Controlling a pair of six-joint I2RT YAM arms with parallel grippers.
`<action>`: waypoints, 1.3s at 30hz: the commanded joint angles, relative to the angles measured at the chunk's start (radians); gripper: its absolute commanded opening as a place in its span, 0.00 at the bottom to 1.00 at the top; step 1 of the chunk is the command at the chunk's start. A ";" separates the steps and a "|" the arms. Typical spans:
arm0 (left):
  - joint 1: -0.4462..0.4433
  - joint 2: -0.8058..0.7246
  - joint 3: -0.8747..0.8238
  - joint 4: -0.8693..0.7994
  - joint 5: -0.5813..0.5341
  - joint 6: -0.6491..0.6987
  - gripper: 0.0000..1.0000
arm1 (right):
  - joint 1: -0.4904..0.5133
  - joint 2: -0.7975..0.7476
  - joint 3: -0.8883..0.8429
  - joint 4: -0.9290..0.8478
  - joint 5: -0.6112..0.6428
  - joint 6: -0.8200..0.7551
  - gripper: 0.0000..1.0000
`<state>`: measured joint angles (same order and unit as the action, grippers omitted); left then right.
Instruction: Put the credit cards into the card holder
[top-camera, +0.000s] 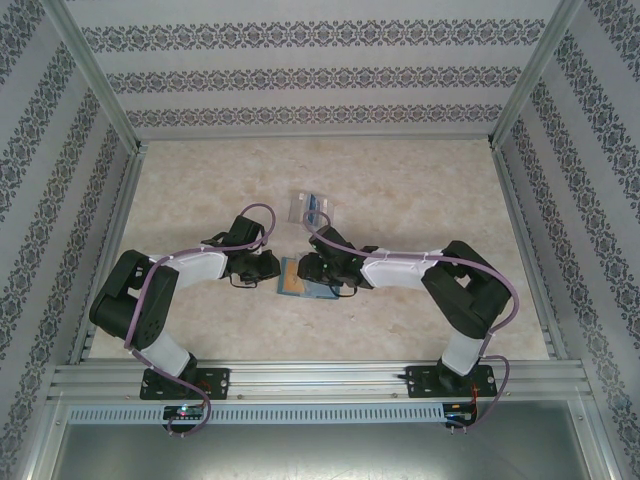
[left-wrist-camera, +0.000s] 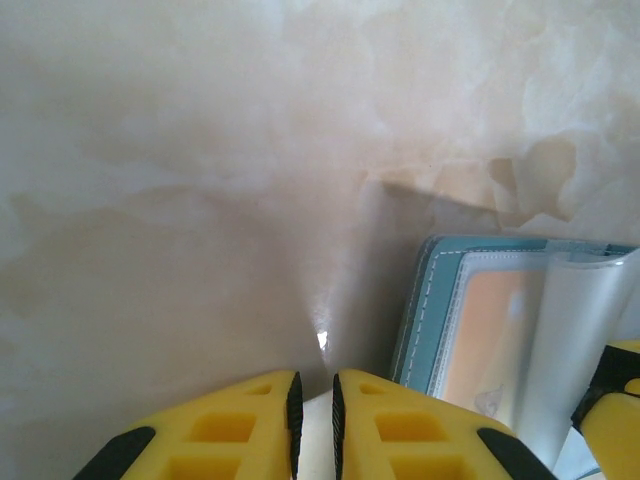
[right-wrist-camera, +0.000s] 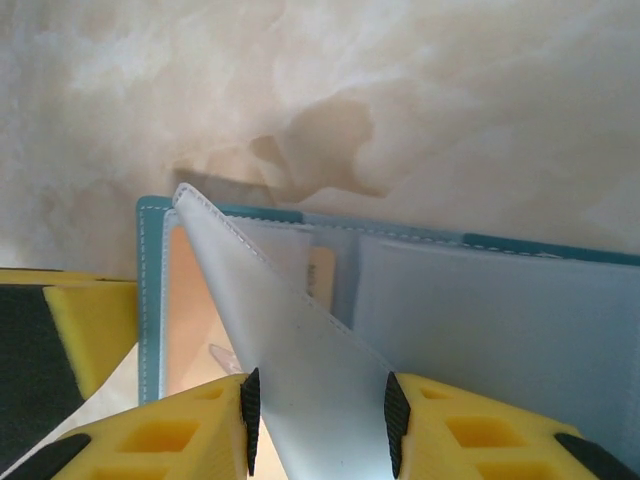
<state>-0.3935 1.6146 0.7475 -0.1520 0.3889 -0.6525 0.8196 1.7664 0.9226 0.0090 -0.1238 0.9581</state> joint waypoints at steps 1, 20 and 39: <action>-0.042 0.027 -0.006 0.030 0.046 0.003 0.20 | -0.010 0.016 0.024 0.049 -0.079 -0.040 0.40; 0.024 -0.065 0.041 -0.050 0.017 0.029 0.22 | -0.019 -0.080 -0.014 0.201 -0.283 -0.119 0.39; 0.024 -0.042 0.039 -0.023 0.043 0.017 0.23 | -0.156 -0.179 -0.096 -0.089 -0.039 -0.165 0.44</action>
<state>-0.3775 1.5719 0.7757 -0.1715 0.4187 -0.6510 0.6636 1.5627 0.8295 -0.0662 -0.1619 0.7856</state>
